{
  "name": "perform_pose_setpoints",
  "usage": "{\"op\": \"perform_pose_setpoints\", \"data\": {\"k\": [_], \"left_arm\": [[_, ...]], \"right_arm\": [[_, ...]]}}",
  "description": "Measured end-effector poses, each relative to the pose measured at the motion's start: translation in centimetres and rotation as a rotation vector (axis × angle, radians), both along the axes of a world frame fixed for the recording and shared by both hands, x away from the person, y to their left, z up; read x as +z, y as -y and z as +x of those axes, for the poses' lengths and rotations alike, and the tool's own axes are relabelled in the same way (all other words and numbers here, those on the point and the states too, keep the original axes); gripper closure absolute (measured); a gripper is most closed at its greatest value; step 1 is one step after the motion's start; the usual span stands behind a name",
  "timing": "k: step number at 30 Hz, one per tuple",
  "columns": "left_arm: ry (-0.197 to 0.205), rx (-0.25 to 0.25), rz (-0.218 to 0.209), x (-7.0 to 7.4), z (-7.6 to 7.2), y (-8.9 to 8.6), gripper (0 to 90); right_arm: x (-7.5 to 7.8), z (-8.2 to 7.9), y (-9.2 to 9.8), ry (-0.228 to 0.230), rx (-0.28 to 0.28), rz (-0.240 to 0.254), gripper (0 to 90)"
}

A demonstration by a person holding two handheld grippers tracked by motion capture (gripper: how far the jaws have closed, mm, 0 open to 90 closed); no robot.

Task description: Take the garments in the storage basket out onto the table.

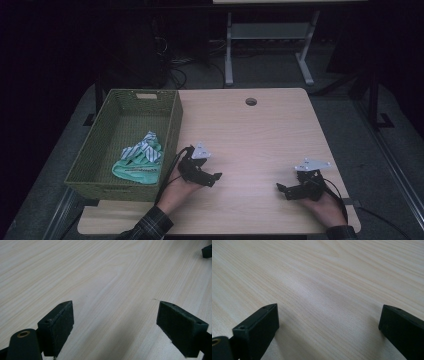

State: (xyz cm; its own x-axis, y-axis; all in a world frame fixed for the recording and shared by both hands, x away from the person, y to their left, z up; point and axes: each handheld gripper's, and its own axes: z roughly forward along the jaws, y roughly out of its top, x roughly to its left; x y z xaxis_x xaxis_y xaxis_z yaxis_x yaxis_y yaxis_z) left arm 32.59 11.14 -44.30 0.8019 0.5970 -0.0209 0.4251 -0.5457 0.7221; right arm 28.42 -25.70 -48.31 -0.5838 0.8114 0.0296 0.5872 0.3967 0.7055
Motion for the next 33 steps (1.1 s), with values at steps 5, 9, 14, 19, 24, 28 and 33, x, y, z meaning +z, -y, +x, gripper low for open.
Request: {"op": "perform_pose_setpoints", "data": {"k": [5, 9, 14, 19, 24, 28, 33], "left_arm": [[0.007, -0.003, -0.006, 0.3, 0.0, -0.1, 13.9], [0.008, -0.005, -0.01, 0.5, 0.0, -0.1, 13.9], [0.006, -0.009, -0.01, 0.7, -0.1, -0.1, 13.9], [0.009, -0.003, -0.015, 0.9, -0.1, -0.1, 14.0], [0.009, -0.004, -0.021, 1.1, -0.2, -0.1, 14.0], [0.009, -0.01, -0.02, 1.3, -0.3, -0.1, 13.9], [0.012, -0.009, -0.028, 1.7, -0.2, -0.2, 13.9]], "right_arm": [[0.0, 0.0, 0.0, 0.0, 0.0, 0.0, 2.5], [0.0, 0.0, 0.0, 0.0, 0.0, -0.001, 2.5], [0.0, 0.0, 0.0, 0.0, -0.001, 0.0, 2.5], [0.0, 0.0, 0.0, 0.0, -0.001, 0.0, 2.5], [0.0, 0.0, 0.0, 0.0, -0.001, -0.001, 2.5], [0.0, 0.0, 0.0, 0.0, -0.001, -0.001, 2.5], [0.0, 0.0, 0.0, 0.002, 0.003, -0.001, 2.5]]}}
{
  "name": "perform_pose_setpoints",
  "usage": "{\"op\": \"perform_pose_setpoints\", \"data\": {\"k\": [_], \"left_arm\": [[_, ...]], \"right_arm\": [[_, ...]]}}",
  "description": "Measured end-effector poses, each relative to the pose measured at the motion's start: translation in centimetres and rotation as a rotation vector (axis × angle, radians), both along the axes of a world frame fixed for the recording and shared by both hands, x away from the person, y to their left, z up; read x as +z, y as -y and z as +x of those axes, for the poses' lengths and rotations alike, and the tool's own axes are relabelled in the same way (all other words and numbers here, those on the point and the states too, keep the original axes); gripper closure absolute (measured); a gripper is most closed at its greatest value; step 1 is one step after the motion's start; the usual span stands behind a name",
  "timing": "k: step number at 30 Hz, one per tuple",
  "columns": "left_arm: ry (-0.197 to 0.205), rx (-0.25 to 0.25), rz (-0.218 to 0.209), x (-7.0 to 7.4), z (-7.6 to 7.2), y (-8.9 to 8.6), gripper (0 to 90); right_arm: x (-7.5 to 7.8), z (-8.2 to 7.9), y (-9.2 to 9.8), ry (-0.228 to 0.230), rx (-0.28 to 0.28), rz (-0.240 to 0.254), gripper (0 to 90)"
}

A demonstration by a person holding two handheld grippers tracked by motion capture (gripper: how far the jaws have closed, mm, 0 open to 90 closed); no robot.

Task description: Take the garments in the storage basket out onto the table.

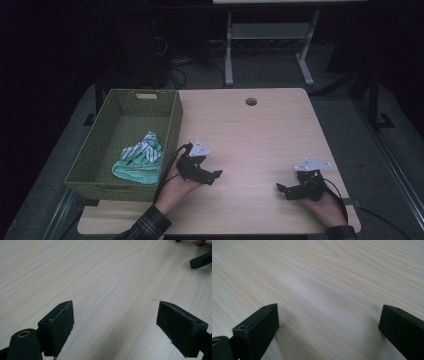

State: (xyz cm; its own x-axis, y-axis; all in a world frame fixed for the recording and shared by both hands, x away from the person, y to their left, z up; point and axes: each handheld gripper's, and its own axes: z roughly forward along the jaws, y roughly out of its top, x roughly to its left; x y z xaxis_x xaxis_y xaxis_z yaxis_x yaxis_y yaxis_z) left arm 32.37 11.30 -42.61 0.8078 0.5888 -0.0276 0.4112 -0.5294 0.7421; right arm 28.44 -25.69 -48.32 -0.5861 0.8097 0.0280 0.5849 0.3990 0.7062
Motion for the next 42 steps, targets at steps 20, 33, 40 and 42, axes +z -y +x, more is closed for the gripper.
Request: {"op": "perform_pose_setpoints", "data": {"k": [20, 33, 40, 42], "left_arm": [[-0.002, 0.0, -0.004, 1.2, 0.0, 0.0, 14.0], [0.016, -0.005, -0.006, 2.2, 0.1, -0.1, 14.0], [0.018, -0.009, -0.006, 2.9, 0.0, -0.1, 14.1], [0.018, -0.01, -0.005, 3.0, 0.0, 0.0, 14.1]], "right_arm": [[0.0, 0.0, 0.0, -0.001, 0.0, 0.0, 2.5], [0.0, 0.0, 0.0, -0.005, -0.002, 0.002, 2.5], [0.0, 0.0, 0.0, -0.005, -0.002, 0.002, 2.5], [0.0, 0.0, 0.0, -0.005, -0.002, 0.002, 2.5]]}}
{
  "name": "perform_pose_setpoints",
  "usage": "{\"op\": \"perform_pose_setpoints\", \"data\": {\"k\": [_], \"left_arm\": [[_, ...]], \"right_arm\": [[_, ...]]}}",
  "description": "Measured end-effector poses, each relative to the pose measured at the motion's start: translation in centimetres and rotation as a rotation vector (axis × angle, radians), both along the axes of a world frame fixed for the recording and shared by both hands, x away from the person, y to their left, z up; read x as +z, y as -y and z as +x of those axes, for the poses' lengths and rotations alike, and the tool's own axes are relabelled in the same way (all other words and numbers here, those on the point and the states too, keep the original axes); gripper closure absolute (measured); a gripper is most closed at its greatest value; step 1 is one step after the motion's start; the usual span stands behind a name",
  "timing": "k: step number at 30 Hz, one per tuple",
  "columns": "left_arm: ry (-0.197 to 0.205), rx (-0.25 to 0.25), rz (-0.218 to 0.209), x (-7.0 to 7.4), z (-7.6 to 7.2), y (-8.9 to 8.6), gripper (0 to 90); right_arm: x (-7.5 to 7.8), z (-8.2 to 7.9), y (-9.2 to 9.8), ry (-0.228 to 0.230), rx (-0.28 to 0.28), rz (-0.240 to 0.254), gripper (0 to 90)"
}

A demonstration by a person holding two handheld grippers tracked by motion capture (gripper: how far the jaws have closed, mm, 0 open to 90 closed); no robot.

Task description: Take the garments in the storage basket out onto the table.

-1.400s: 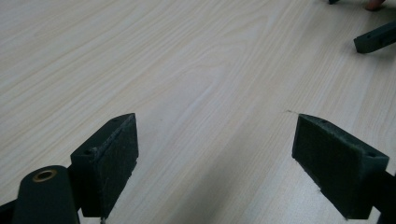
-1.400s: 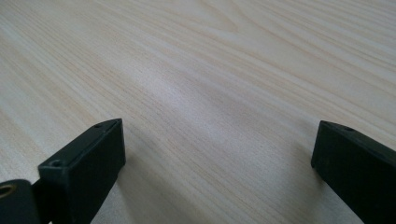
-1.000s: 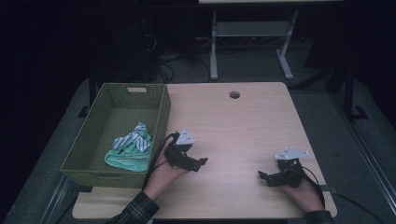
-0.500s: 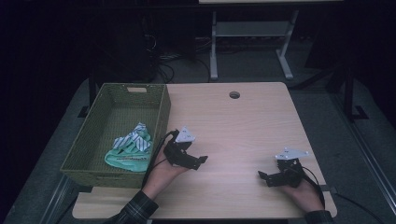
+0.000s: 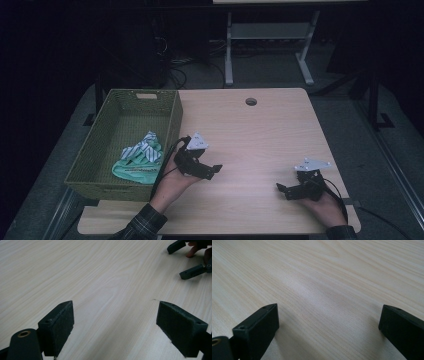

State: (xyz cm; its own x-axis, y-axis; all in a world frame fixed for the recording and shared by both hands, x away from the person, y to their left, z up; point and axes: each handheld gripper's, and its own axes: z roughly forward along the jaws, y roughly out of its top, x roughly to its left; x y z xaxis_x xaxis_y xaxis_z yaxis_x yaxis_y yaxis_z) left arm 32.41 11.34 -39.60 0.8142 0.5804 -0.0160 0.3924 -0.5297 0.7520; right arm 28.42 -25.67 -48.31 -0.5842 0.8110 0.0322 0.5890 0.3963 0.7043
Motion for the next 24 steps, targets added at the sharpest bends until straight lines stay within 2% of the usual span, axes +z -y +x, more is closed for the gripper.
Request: {"op": "perform_pose_setpoints", "data": {"k": [5, 10, 24], "left_arm": [[0.002, -0.005, 0.007, 0.2, 0.0, 0.0, 14.1], [0.005, -0.006, -0.009, 0.8, 0.0, 0.0, 14.1], [0.021, -0.032, -0.02, 2.0, 0.1, -0.4, 14.1]], "right_arm": [[0.0, 0.0, 0.0, -0.001, 0.0, 0.0, 2.5], [0.0, 0.0, 0.0, 0.0, 0.0, 0.0, 2.6], [0.0, 0.0, 0.0, 0.0, 0.0, 0.0, 2.5]]}}
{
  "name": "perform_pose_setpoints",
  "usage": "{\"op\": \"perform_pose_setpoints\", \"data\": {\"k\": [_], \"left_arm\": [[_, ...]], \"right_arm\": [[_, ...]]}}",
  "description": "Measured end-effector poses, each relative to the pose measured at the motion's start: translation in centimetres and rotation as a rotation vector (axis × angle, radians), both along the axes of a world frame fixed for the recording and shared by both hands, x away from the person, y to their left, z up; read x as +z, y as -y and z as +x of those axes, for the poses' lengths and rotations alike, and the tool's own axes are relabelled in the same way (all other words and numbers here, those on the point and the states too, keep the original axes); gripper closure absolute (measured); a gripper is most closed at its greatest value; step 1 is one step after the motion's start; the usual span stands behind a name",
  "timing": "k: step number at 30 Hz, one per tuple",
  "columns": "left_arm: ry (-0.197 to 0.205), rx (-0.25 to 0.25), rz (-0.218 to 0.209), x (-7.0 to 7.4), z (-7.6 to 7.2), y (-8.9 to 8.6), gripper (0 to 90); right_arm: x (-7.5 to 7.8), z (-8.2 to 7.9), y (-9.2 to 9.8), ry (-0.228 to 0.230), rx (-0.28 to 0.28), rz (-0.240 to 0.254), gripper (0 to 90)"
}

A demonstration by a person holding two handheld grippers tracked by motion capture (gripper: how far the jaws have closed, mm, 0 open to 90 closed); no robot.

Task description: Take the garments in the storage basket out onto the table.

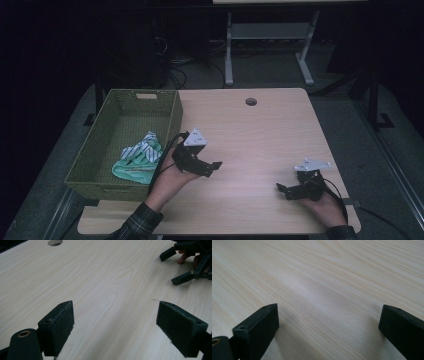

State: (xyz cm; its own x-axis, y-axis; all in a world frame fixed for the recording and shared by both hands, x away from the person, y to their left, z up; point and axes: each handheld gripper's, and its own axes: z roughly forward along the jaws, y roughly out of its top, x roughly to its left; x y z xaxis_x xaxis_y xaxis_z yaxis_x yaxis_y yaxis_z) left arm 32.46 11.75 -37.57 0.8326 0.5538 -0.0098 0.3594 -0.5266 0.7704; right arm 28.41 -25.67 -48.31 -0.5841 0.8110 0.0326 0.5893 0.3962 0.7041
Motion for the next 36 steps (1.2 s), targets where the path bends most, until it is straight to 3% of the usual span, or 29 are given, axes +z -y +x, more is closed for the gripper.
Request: {"op": "perform_pose_setpoints", "data": {"k": [17, 36], "left_arm": [[0.016, 0.012, -0.023, 1.6, -0.1, -1.5, 14.3], [0.015, 0.045, -0.011, 2.3, 0.1, -3.5, 14.3]], "right_arm": [[0.0, 0.0, 0.0, 0.0, 0.0, 0.0, 2.5], [0.0, 0.0, 0.0, 0.0, 0.001, 0.001, 2.6]]}}
